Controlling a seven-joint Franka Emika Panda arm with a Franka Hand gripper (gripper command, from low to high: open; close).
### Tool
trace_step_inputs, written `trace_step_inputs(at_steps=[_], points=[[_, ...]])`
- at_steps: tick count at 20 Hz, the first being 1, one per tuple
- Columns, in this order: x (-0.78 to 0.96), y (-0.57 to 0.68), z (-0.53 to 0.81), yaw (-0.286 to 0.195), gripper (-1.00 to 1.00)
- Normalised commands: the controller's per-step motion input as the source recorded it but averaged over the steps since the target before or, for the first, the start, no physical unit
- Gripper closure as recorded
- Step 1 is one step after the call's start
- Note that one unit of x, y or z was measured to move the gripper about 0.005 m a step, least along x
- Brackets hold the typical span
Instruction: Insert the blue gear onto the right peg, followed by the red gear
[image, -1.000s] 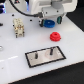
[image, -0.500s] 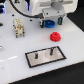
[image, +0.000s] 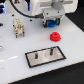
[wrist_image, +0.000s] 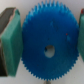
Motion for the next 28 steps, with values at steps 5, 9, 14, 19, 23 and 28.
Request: trace_step_inputs(at_steps=[5, 9, 14, 19, 23, 28], points=[[0.16, -0.02, 0.23, 0.000, 1.00], [0.47, -0.05, 0.54, 0.000, 1.00], [0.65, -0.14, 0.52, 0.000, 1.00], [0.74, -0.22, 0.55, 0.000, 1.00], [0.84, -0.20, 0.55, 0.000, 1.00], [0.86, -0.19, 0.51, 0.000, 1.00]])
